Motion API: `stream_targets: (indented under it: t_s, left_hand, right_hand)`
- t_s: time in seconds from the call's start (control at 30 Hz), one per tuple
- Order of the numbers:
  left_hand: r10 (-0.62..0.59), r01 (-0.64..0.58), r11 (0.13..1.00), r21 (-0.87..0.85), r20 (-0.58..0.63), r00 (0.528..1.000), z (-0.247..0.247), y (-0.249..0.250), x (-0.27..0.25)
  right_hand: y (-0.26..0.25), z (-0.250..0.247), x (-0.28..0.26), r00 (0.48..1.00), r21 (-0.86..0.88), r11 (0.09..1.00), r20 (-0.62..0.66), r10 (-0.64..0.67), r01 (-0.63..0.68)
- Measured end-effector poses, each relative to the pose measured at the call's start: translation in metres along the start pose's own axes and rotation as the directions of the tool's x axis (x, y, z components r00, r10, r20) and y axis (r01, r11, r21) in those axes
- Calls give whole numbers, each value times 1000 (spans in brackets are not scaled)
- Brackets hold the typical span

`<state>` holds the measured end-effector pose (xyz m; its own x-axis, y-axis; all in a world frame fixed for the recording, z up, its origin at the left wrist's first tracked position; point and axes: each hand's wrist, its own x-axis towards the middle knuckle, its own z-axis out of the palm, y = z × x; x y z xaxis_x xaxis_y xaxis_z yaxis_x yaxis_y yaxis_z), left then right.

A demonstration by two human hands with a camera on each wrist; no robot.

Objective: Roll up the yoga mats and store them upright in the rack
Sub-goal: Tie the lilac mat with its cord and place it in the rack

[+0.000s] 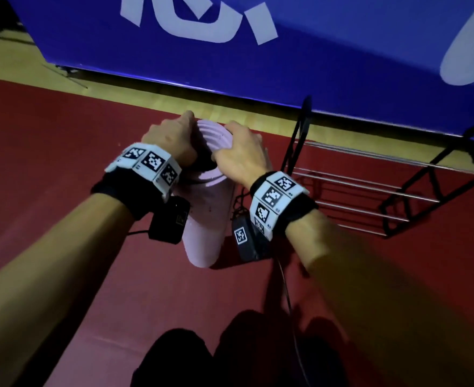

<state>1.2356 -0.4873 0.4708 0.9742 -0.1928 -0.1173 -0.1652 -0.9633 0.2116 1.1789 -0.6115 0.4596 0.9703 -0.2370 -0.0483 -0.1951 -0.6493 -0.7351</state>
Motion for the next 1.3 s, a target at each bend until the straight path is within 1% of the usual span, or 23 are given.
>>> stream_targets:
  t_s: [0.07, 0.23, 0.37, 0.47, 0.57, 0.73, 0.8, 0.87, 1.0, 1.1, 1.17, 1.23, 1.3]
  left_hand:
    - [6, -6, 1000, 16, -32, 999, 19, -11, 14]
    - [25, -26, 1000, -5, -117, 993, 57, -27, 36]
    - [-6, 1, 999, -36, -146, 989, 95, -40, 47]
    - [-10, 10, 1000, -4, -179, 984, 94, -39, 51]
    - [2, 19, 995, 97, -205, 979, 87, -28, 62]
    - [51, -29, 979, 200, -104, 993, 99, -29, 95]
    - [51, -25, 974, 224, -108, 993, 102, -32, 101]
    - [33, -1, 974, 225, -140, 990, 100, -37, 95]
    - [3, 17, 989, 149, -130, 992, 94, -51, 88]
    - [-1, 21, 992, 126, -159, 987, 91, -39, 81]
    - [64, -49, 994, 101, -153, 986, 90, -24, 78]
    - [130, -121, 988, 95, -91, 987, 89, -11, 76]
    - [160, -155, 986, 62, -87, 983, 90, -3, 72]
  right_hand:
    - [12, 17, 9, 1000, 3, 1000, -20, -20, 20]
    - [37, 47, 26, 997, -6, 999, -60, -54, 54]
    - [56, 74, 40, 998, -23, 998, 15, -53, 53]
    - [44, 75, 52, 998, -96, 994, 44, -50, 54]
    - [33, 68, 66, 997, -187, 982, 78, -21, 36]
    - [40, 75, 89, 989, -250, 968, 143, 37, 0]
    - [42, 80, 96, 989, -253, 967, 144, 18, 20]
    - [40, 86, 99, 990, -264, 962, 138, -29, 65]
    - [37, 86, 91, 983, -222, 969, 172, -69, 106]
    - [43, 83, 90, 983, -115, 987, 163, -89, 109]
    - [49, 82, 89, 989, -35, 995, 122, -86, 90]
    - [54, 81, 87, 995, 45, 997, 77, -69, 66]
    - [61, 77, 84, 997, 98, 994, 56, -61, 55]
